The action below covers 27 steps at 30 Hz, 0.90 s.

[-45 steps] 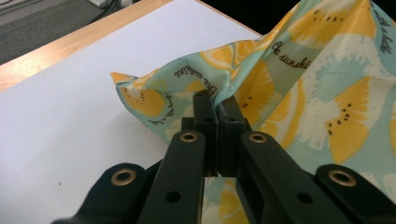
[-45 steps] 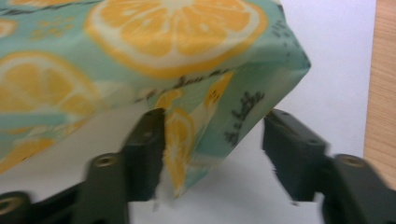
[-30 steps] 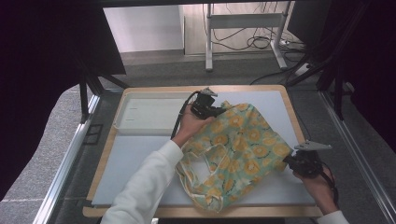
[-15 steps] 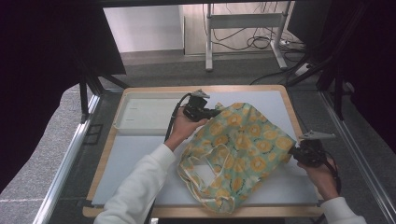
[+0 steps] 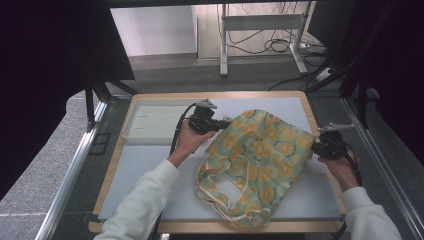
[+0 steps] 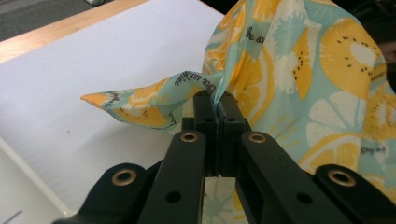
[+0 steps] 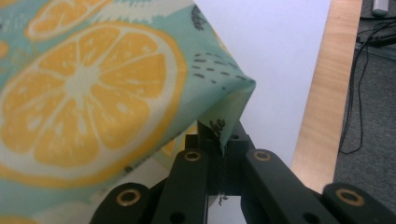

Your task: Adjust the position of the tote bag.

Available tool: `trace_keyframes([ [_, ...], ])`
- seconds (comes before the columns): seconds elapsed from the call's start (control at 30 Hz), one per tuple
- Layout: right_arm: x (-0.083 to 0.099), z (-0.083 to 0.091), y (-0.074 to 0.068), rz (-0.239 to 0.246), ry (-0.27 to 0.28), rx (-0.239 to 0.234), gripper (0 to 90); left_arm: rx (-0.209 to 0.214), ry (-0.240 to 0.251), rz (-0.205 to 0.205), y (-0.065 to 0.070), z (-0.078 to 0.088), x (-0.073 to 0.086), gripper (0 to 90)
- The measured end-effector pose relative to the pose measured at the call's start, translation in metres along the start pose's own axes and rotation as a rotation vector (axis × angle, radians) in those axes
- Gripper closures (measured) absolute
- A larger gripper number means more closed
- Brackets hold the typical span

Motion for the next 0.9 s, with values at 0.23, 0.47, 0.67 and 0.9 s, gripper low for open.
trace_keyframes([
  [0.23,-0.017,-0.018,0.015,-0.031,-0.006,-0.011,89.3,0.014,0.001,0.002,0.006,0.004,0.006,89.7],
  [0.47,-0.031,-0.034,0.022,-0.038,-0.017,-0.022,89.3,0.028,0.009,0.006,0.016,0.011,0.013,89.7],
  [0.67,-0.04,-0.045,0.028,-0.033,-0.03,-0.037,89.3,0.016,0.007,0.003,0.021,0.015,0.02,89.6],
  [0.9,-0.038,-0.059,0.032,-0.044,-0.036,-0.062,89.3,0.014,0.004,0.014,0.02,0.013,0.023,89.5],
])
Point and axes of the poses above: each handheld gripper's, and its own axes: z roughly backward along the jaws, x roughly out of its underside, y roughly to its right, the point moved 8 cm from there along -z, roughly forward along the jaws, and after that the axes turned 5 degrees about z, right-handed, at the moved point
